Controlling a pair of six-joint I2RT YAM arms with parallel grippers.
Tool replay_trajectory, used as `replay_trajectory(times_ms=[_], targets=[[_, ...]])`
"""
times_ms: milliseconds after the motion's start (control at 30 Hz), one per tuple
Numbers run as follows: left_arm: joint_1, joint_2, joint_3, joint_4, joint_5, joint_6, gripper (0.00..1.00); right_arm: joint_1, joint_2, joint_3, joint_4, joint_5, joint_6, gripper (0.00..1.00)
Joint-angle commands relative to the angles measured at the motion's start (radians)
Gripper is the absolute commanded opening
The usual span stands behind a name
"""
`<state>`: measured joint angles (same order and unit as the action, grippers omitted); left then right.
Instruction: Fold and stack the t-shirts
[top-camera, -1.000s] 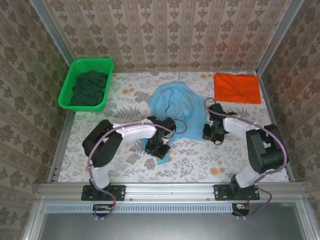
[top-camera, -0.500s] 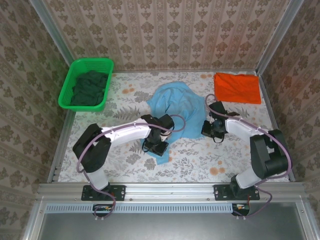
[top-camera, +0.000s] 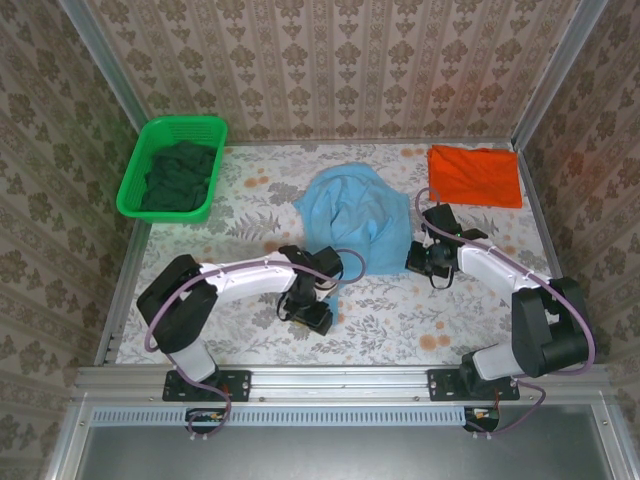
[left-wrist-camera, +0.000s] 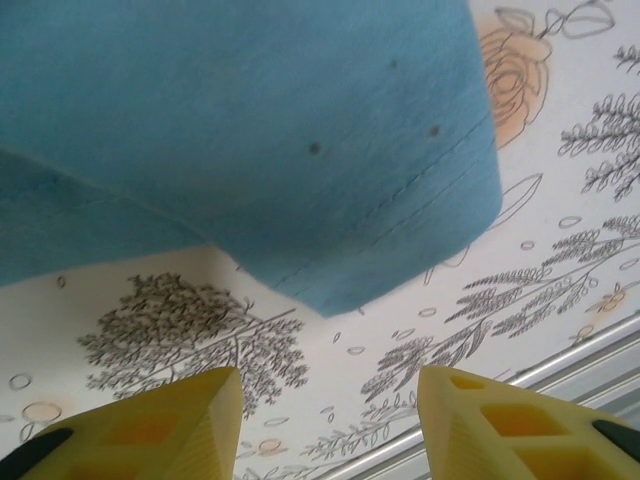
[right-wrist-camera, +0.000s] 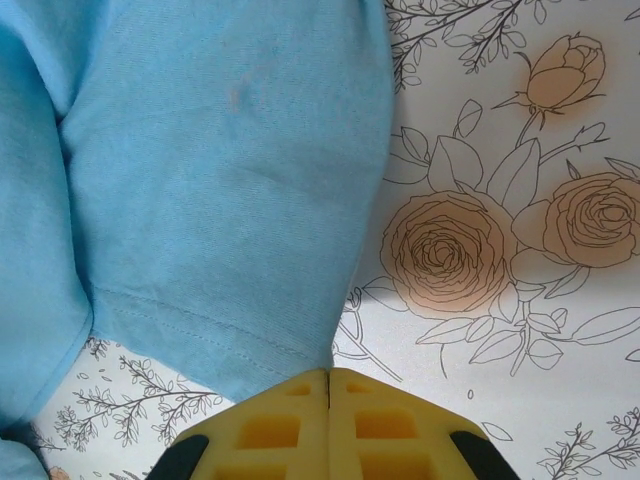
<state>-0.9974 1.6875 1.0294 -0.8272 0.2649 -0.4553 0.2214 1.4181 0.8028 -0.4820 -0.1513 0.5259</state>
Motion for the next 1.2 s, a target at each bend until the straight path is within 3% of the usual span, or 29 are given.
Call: replay_trajectory(times_ms=[0, 367, 600, 733, 900, 1167], targets=[[-0.006, 0.031, 0.000, 0.033, -0.020, -0.042, 0.51, 0.006, -0.021, -0.011, -0.035, -0.023, -0.014, 0.00], [-0.011, 0.101, 0.025, 0.076, -0.046, -0.065, 0.49, 0.005, -0.056, -0.009, -0.050, -0.036, -0.024, 0.00], [-0.044, 0.181, 0.081, 0.047, -0.121, -0.083, 0.35, 0.005, -0.059, -0.013, -0.046, -0.039, -0.017, 0.00], [-0.049, 0.202, 0.092, 0.050, -0.121, -0.088, 0.20, 0.004, -0.069, -0.013, -0.050, -0.038, -0.017, 0.00], [-0.048, 0.170, 0.110, 0.013, -0.155, -0.067, 0.00, 0.004, -0.086, -0.011, -0.050, -0.030, -0.026, 0.00], [-0.013, -0.045, 0.201, -0.094, -0.247, -0.011, 0.00, -0.002, -0.168, 0.035, -0.077, -0.033, -0.029, 0.00]])
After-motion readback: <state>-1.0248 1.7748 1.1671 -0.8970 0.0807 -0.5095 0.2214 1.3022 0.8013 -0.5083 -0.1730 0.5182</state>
